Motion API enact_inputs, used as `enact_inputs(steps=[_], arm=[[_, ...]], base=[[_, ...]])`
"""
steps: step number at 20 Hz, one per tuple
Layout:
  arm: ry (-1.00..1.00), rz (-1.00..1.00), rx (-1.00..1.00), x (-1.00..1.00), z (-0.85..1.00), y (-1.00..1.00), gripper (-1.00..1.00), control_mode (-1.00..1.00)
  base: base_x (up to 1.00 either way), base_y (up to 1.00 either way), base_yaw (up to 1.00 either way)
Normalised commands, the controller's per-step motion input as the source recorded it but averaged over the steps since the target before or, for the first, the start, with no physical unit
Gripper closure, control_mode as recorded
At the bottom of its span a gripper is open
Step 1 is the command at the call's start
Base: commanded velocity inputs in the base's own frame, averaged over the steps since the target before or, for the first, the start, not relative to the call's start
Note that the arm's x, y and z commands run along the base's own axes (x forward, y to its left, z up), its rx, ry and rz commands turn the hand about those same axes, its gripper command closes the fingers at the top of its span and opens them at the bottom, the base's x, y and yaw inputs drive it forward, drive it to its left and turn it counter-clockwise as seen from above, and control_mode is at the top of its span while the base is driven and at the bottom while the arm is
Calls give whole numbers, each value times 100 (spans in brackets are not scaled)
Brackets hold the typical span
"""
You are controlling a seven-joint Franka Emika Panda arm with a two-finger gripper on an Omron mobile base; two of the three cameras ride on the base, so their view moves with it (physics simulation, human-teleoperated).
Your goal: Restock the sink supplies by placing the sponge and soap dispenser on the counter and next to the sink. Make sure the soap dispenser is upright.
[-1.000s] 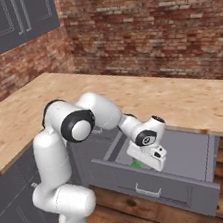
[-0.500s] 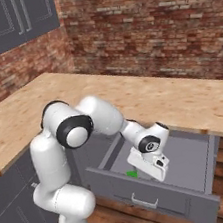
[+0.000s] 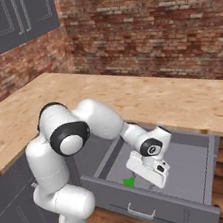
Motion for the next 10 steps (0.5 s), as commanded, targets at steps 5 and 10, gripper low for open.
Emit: enact_inputs(steps=[5, 10], arm=[[6, 2, 0, 67, 7, 23, -100, -100], [0, 9, 0, 14, -9, 38, -100, -100]], base=[[0, 0, 0], [0, 0, 0]])
